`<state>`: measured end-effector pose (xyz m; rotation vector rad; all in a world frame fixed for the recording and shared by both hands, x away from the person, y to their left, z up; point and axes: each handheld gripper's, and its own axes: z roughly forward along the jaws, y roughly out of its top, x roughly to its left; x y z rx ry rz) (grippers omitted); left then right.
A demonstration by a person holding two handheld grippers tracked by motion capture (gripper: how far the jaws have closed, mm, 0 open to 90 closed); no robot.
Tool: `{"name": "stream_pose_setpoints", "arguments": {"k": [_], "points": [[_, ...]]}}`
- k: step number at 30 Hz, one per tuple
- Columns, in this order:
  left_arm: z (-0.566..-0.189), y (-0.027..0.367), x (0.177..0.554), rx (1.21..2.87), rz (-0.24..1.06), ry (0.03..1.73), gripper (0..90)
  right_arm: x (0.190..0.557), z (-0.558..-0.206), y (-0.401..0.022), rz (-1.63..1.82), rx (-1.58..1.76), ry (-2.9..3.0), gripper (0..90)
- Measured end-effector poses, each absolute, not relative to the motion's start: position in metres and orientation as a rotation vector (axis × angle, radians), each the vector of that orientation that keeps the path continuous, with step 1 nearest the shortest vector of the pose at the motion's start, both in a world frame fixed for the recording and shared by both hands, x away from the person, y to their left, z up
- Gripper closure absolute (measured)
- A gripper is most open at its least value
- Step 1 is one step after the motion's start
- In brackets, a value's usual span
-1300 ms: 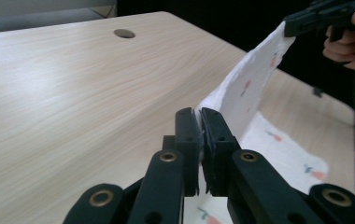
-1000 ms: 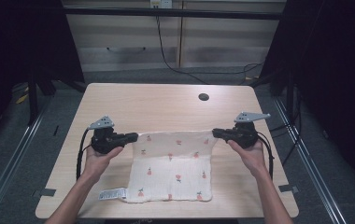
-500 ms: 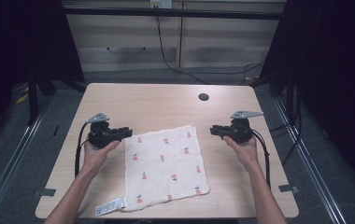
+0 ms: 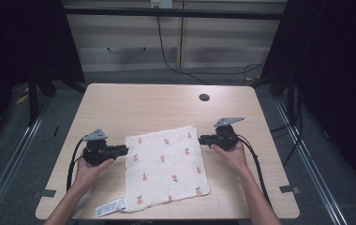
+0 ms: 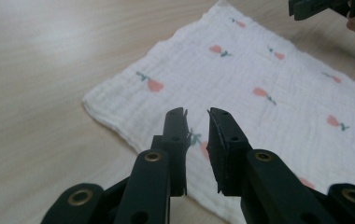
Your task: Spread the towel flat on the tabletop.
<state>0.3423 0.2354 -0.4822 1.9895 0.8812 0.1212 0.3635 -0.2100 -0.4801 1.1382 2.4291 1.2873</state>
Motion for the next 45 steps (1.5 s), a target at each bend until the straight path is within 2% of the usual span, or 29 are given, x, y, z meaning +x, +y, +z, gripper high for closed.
{"name": "stream_pose_setpoints", "arguments": {"k": [9,24,38,41,45], "points": [[-0.502,0.218,0.344,2.080,0.089,0.870,78.3,0.365,-0.500,-0.185,1.217,1.107,2.541,80.6],[-0.508,0.200,0.350,2.101,0.098,0.840,76.9,0.331,-0.502,-0.210,1.141,1.160,2.573,84.7],[-0.507,0.191,0.340,2.117,0.062,0.801,76.0,0.302,-0.503,-0.227,1.179,1.181,2.553,84.1],[-0.506,0.191,0.337,2.132,0.082,0.793,75.3,0.301,-0.502,-0.225,1.172,1.158,2.561,79.5],[-0.507,0.194,0.337,2.131,0.072,0.787,74.7,0.308,-0.499,-0.223,1.193,1.155,2.549,78.7]]}}
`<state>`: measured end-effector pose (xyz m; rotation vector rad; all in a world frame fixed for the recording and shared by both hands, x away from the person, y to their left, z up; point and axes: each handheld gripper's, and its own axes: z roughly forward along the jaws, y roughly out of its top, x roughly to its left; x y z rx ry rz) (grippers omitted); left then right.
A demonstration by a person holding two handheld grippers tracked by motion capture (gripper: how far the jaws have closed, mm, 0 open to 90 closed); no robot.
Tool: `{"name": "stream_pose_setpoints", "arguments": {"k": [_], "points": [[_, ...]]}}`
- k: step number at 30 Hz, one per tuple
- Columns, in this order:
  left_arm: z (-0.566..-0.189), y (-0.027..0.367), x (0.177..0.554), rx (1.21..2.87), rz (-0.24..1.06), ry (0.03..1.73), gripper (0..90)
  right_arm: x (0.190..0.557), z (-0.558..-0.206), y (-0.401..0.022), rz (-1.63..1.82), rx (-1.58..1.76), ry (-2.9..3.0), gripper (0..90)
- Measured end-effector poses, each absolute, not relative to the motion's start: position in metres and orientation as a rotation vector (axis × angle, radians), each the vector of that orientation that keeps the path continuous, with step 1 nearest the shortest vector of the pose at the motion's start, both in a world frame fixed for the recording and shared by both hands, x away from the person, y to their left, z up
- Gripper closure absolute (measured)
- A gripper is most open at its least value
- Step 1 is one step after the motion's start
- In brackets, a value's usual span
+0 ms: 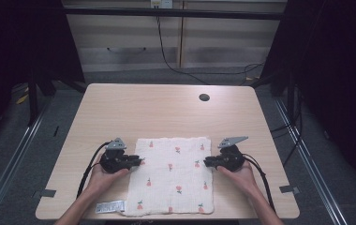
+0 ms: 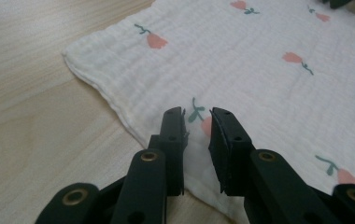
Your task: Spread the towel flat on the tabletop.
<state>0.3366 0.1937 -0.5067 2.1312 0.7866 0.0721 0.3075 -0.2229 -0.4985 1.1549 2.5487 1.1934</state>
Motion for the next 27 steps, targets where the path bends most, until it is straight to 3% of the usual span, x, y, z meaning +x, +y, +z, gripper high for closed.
{"name": "stream_pose_setpoints", "arguments": {"k": [6,13,18,27], "points": [[-0.507,0.195,0.337,2.125,0.078,0.795,73.4,0.338,-0.483,-0.232,1.203,1.191,2.422,78.7],[-0.508,0.197,0.341,2.113,0.076,0.803,72.4,0.373,-0.500,-0.231,1.197,1.267,2.353,75.3],[-0.507,0.197,0.339,2.121,0.088,0.797,71.5,0.386,-0.498,-0.230,1.190,1.297,2.304,69.0],[-0.508,0.196,0.339,2.118,0.087,0.798,71.7,0.396,-0.507,-0.230,1.155,1.329,2.314,68.0]]}}
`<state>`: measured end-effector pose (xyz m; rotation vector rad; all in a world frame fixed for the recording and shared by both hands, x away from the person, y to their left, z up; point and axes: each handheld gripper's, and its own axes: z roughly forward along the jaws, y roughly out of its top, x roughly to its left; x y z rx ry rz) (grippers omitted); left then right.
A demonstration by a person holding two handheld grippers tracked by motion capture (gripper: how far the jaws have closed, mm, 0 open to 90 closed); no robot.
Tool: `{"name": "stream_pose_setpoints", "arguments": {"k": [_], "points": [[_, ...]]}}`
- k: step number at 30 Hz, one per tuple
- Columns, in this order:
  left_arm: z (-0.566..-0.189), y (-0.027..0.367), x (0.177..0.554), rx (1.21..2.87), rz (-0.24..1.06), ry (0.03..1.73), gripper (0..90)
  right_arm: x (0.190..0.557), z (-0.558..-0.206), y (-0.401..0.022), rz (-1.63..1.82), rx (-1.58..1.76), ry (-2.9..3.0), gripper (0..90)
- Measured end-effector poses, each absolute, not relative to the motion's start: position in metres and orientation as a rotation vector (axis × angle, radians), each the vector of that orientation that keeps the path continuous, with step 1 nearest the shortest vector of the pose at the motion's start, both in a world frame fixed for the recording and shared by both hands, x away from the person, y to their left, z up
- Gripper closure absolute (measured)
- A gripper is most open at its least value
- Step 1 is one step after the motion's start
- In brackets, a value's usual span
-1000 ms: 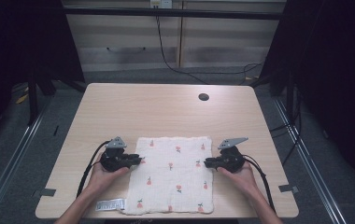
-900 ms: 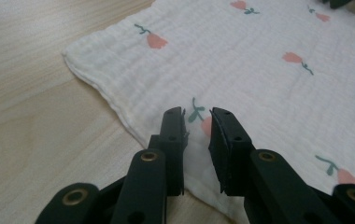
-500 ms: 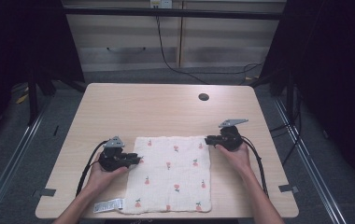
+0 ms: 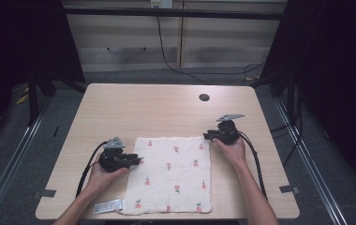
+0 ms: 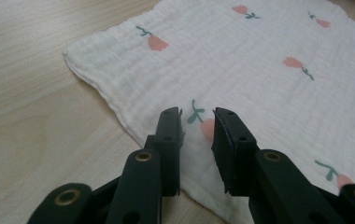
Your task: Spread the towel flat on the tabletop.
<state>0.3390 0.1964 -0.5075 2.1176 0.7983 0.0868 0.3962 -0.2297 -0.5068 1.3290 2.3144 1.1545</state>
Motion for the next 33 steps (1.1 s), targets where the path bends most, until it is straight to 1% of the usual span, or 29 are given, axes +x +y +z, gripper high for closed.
{"name": "stream_pose_setpoints", "arguments": {"k": [4,6,8,10,13,16,17,18,20,21,24,27,30,33], "points": [[-0.507,0.196,0.339,2.117,0.088,0.799,71.6,0.397,-0.510,-0.227,1.166,1.333,2.319,77.5],[-0.508,0.196,0.339,2.117,0.088,0.800,71.7,0.396,-0.510,-0.227,1.164,1.326,2.338,84.5],[-0.507,0.195,0.341,2.116,0.079,0.807,72.2,0.395,-0.510,-0.227,1.164,1.315,2.350,87.6],[-0.506,0.194,0.342,2.128,0.079,0.790,72.8,0.395,-0.508,-0.229,1.179,1.321,2.340,88.0],[-0.504,0.195,0.343,2.105,0.077,0.784,68.3,0.393,-0.507,-0.231,1.210,1.315,2.334,88.2],[-0.494,0.201,0.348,2.055,0.081,0.796,66.9,0.392,-0.507,-0.231,1.225,1.296,2.335,88.2],[-0.490,0.203,0.351,2.040,0.100,0.811,65.8,0.391,-0.507,-0.231,1.225,1.295,2.334,88.2],[-0.485,0.207,0.355,1.988,0.125,0.831,65.2,0.391,-0.507,-0.231,1.227,1.294,2.334,88.3],[-0.480,0.210,0.362,1.941,0.108,0.859,64.8,0.391,-0.506,-0.232,1.243,1.302,2.323,88.2],[-0.477,0.210,0.365,1.942,0.137,0.853,64.9,0.391,-0.506,-0.233,1.259,1.306,2.318,88.2],[-0.474,0.206,0.377,1.962,0.167,0.843,66.8,0.390,-0.505,-0.233,1.256,1.298,2.320,88.2],[-0.478,0.201,0.391,2.002,0.170,0.857,67.6,0.390,-0.505,-0.232,1.267,1.297,2.319,88.2],[-0.487,0.196,0.407,2.053,0.180,0.901,66.4,0.390,-0.505,-0.231,1.268,1.296,2.323,88.2],[-0.497,0.195,0.418,2.049,0.157,0.936,64.8,0.390,-0.507,-0.231,1.271,1.303,2.326,88.2]]}}
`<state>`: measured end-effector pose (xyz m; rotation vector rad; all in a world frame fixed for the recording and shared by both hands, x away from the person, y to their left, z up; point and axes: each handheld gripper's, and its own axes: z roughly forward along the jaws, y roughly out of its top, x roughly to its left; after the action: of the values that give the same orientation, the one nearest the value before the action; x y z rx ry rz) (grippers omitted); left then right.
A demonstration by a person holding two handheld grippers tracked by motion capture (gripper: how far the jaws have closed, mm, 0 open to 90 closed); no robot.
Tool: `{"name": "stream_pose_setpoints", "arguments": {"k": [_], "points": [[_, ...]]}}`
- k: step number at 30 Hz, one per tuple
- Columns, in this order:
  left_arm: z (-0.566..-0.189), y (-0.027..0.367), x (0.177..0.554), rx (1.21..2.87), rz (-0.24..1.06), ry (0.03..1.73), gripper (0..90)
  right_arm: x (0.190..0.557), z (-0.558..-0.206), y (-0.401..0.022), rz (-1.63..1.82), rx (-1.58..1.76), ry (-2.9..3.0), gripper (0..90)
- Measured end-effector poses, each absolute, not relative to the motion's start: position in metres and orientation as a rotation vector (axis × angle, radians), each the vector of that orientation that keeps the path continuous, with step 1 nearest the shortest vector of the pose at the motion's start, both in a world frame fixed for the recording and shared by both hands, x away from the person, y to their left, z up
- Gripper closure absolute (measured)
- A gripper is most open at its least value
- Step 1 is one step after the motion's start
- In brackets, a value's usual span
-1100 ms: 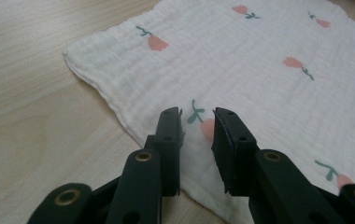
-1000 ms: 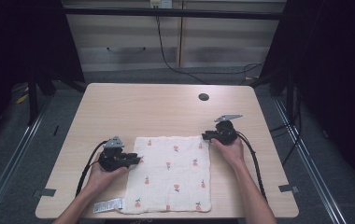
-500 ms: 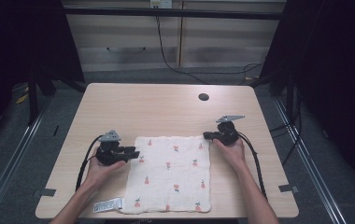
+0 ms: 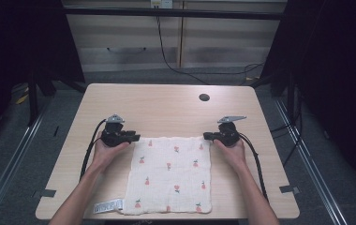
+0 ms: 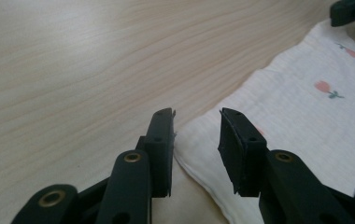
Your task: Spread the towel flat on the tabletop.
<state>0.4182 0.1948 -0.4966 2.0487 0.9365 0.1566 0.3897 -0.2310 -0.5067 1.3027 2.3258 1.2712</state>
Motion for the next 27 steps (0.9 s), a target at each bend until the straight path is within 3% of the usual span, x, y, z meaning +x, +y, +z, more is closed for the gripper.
{"name": "stream_pose_setpoints", "arguments": {"k": [5,21,27], "points": [[-0.501,0.190,0.421,2.043,0.172,0.947,68.4,0.389,-0.508,-0.231,1.274,1.294,2.335,88.1],[-0.509,0.180,0.416,2.121,0.226,0.881,66.4,0.388,-0.506,-0.231,1.290,1.287,2.335,88.0],[-0.509,0.181,0.414,2.125,0.192,0.872,84.3,0.386,-0.505,-0.231,1.296,1.299,2.333,88.1]]}}
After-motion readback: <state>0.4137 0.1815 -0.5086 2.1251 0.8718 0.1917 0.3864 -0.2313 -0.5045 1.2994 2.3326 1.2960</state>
